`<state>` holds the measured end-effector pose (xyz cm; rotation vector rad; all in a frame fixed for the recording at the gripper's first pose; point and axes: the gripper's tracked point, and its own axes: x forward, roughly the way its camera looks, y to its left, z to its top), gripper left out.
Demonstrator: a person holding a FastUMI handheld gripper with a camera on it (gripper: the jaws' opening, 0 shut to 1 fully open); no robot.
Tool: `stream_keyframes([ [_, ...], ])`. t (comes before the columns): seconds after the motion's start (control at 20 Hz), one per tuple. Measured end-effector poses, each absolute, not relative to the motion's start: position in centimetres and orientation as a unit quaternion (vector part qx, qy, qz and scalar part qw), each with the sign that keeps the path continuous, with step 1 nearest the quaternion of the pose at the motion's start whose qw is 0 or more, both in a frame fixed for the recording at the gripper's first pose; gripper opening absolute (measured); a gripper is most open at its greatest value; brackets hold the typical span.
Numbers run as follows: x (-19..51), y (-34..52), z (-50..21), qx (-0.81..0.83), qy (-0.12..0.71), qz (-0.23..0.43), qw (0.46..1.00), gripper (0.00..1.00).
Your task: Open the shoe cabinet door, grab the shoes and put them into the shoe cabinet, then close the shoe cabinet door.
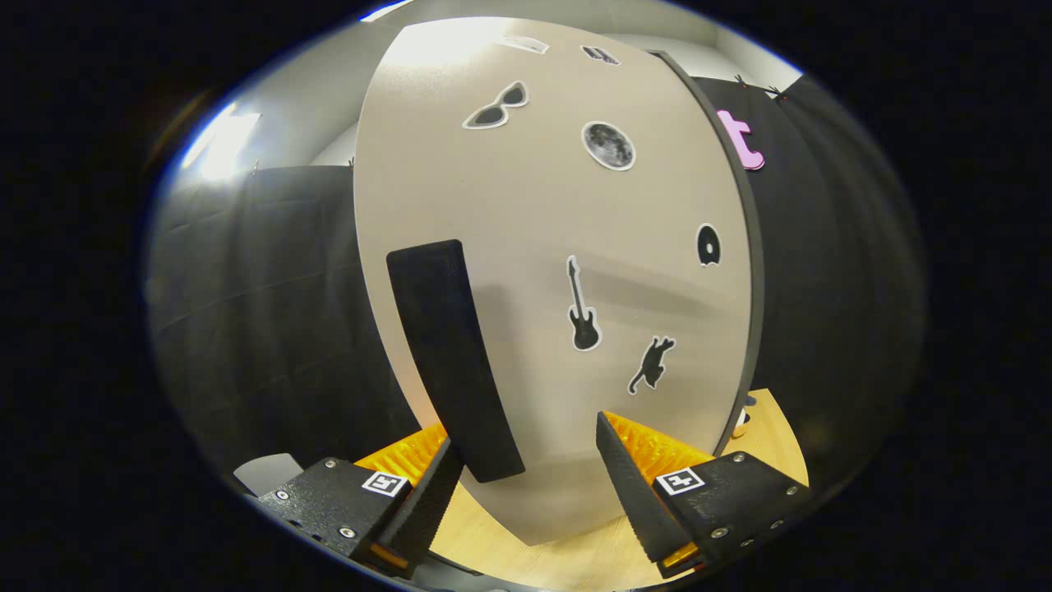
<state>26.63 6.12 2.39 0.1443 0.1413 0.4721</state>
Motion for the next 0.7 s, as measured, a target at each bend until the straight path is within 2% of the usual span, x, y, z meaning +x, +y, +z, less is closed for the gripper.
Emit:
stream_keyframes([
  [0.7, 30.3, 11.8, 2.7, 0.063, 0.047, 0.186, 0.979, 0.95],
])
